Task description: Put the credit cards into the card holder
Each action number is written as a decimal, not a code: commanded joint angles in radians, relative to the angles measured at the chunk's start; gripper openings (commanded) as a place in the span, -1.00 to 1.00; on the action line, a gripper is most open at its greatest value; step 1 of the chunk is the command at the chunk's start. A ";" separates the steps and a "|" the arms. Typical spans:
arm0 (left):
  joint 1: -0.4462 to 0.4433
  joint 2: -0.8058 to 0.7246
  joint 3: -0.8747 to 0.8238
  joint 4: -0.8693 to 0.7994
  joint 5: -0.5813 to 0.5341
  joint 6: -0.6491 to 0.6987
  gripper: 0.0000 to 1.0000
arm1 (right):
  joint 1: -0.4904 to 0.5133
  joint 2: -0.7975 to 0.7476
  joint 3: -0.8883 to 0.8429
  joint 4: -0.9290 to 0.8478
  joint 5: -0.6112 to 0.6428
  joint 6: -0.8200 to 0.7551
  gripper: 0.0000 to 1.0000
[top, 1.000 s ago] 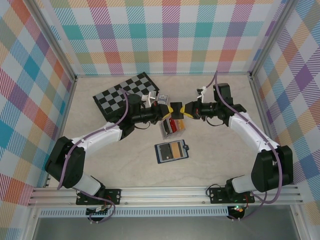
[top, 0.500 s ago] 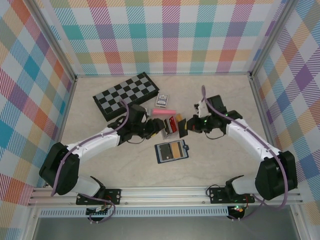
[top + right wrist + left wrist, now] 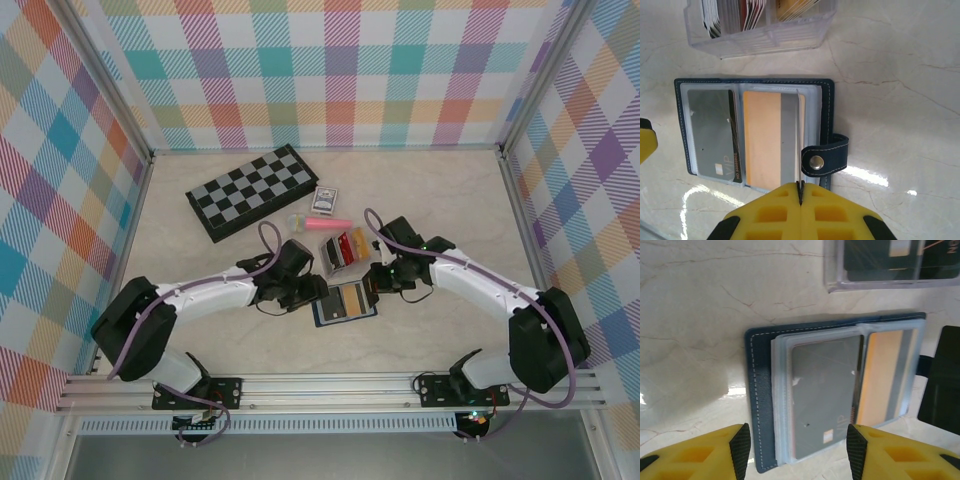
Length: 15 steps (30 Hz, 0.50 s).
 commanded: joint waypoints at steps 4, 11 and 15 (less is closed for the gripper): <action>-0.014 0.046 -0.006 0.001 0.008 -0.001 0.06 | 0.003 0.035 -0.032 0.040 0.022 -0.007 -0.97; -0.017 0.094 -0.009 0.048 0.011 -0.001 -0.05 | 0.003 0.060 -0.053 0.061 0.046 -0.007 -0.97; -0.017 0.120 -0.007 0.058 0.017 0.000 -0.21 | 0.003 0.070 -0.062 0.074 0.040 -0.002 -0.97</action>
